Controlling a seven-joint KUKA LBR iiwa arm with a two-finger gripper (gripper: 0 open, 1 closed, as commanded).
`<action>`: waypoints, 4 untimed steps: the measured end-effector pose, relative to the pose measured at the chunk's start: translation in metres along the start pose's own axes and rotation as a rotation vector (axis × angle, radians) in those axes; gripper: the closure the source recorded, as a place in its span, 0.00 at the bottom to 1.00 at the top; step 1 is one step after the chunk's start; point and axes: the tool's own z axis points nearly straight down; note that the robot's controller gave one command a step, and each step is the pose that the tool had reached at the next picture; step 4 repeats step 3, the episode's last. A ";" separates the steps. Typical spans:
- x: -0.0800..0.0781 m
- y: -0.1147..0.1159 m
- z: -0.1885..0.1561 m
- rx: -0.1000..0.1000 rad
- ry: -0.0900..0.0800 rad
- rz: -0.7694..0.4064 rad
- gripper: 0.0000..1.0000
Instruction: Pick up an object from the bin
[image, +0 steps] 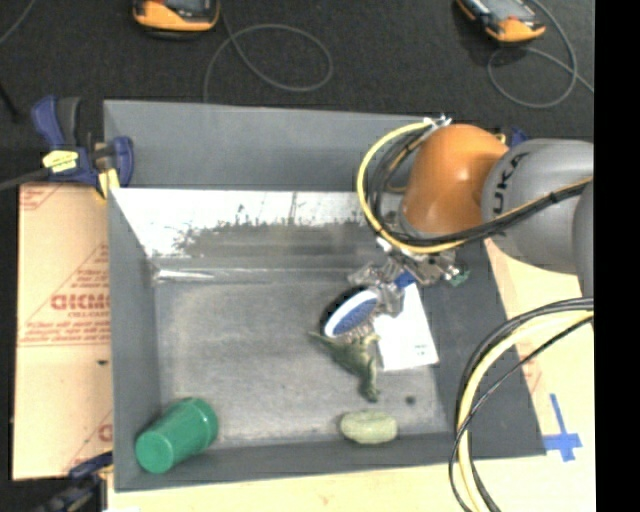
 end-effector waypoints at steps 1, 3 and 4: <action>-0.001 -0.003 -0.113 -0.008 0.015 0.038 1.00; -0.002 -0.005 -0.137 -0.001 0.008 0.035 1.00; -0.002 -0.005 -0.137 -0.001 0.008 0.035 1.00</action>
Offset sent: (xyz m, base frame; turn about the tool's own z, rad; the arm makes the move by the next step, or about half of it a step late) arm -0.0001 -0.0001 0.0069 0.0000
